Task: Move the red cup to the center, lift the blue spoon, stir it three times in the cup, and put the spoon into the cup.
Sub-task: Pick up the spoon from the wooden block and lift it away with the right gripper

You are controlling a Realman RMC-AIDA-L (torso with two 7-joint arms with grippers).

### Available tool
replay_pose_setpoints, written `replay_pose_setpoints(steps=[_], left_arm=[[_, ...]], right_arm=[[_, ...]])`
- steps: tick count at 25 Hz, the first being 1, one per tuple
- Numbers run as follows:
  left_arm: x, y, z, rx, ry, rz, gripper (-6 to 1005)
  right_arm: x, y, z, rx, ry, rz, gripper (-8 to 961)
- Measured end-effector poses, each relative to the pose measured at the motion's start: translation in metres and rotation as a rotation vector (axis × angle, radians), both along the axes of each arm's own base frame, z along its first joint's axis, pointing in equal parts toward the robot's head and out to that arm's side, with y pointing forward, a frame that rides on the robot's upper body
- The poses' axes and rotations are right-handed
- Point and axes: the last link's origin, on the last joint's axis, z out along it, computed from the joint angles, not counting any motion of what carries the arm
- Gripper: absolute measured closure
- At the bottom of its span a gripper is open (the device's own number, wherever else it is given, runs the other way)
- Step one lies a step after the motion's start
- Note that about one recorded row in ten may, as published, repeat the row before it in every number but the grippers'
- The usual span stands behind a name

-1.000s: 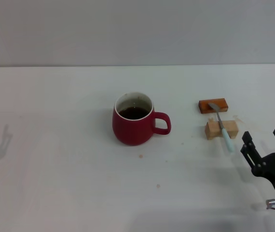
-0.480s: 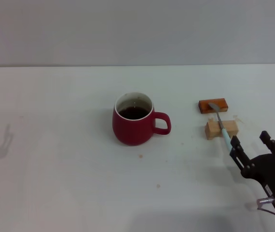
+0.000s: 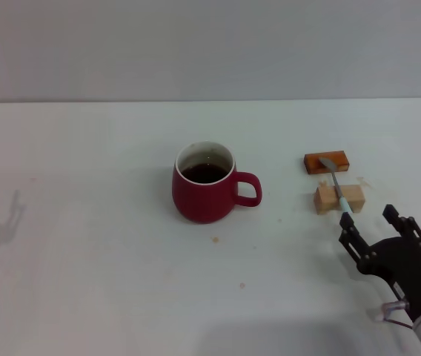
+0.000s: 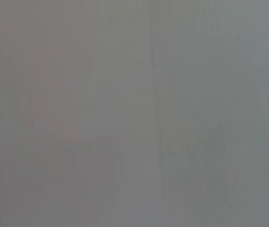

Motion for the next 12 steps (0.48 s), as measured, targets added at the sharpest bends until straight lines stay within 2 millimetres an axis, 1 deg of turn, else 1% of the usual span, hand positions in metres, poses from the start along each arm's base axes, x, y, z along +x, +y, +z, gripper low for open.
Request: replay_pose_setpoints(steps=[5, 12], left_arm=[[0.0004, 0.0001, 0.0001, 0.001, 0.000, -0.002, 142], [0.0004, 0.0001, 0.0000, 0.001, 0.000, -0.002, 143]], right_arm=[[-0.0012, 0.0045, -0.0039, -0.026, -0.004, -0.007, 346], [-0.0025, 0.0076, -0.0046, -0.031, -0.005, -0.006, 349]])
